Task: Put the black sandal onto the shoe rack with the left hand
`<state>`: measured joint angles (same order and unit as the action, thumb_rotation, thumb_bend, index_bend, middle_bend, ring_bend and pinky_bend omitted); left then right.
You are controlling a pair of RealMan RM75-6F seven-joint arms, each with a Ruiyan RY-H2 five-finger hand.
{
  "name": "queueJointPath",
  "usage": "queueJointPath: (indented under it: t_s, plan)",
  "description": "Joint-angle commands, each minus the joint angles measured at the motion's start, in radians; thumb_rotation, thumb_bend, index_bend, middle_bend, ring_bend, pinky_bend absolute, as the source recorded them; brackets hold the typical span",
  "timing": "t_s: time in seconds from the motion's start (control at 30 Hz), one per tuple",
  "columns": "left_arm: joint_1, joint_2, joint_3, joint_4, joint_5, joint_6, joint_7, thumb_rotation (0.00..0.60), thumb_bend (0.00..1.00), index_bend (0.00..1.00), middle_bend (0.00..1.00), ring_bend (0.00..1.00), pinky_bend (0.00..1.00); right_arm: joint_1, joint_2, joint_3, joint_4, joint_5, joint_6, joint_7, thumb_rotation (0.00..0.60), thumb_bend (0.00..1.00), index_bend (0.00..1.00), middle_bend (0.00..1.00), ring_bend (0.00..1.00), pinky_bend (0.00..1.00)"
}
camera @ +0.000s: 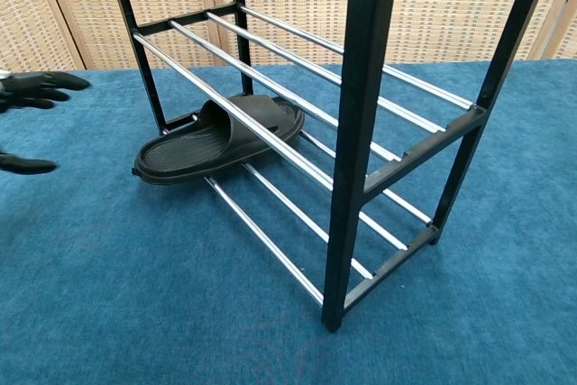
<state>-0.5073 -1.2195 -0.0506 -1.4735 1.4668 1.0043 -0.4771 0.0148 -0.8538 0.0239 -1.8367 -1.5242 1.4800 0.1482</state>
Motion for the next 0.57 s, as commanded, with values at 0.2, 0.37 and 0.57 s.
queueJointPath:
  t_s: [0.2, 0.37, 0.57]
  plan:
    - [0.184, 0.097, -0.010, -0.167, -0.107, 0.310, 0.398, 0.600, 0.17, 0.00, 0.00, 0.00, 0.00, -0.001, -0.003, -0.006, -0.007, -0.018, 0.004, -0.012, 0.600, 0.00, 0.00, 0.00, 0.00, 0.00]
    - [0.288, -0.031, -0.060, -0.184, -0.162, 0.605, 0.725, 0.600, 0.16, 0.00, 0.00, 0.00, 0.00, 0.000, -0.011, -0.002, -0.005, -0.010, 0.005, -0.031, 0.600, 0.00, 0.00, 0.00, 0.00, 0.00]
    - [0.327, -0.065, -0.041, -0.237, -0.154, 0.640, 0.754, 0.600, 0.17, 0.00, 0.00, 0.00, 0.00, -0.003, -0.024, 0.006, 0.001, -0.002, 0.021, -0.057, 0.600, 0.00, 0.00, 0.00, 0.00, 0.00]
